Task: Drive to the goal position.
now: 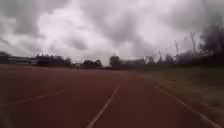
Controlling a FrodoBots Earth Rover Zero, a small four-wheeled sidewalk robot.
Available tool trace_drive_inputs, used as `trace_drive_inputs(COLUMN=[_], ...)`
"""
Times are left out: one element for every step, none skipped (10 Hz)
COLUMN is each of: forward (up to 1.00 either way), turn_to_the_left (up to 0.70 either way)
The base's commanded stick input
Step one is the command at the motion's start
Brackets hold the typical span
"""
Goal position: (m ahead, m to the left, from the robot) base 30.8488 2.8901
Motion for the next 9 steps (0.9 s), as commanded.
trace_drive_inputs(forward=[0.70, 0.70, 0.70, 0.70, 0.70, 0.70, 0.70, 0.70, 0.70], turn_to_the_left=[-0.06, -0.12, -0.26, -0.26, -0.26, -0.26, -0.19, -0.06, 0.00])
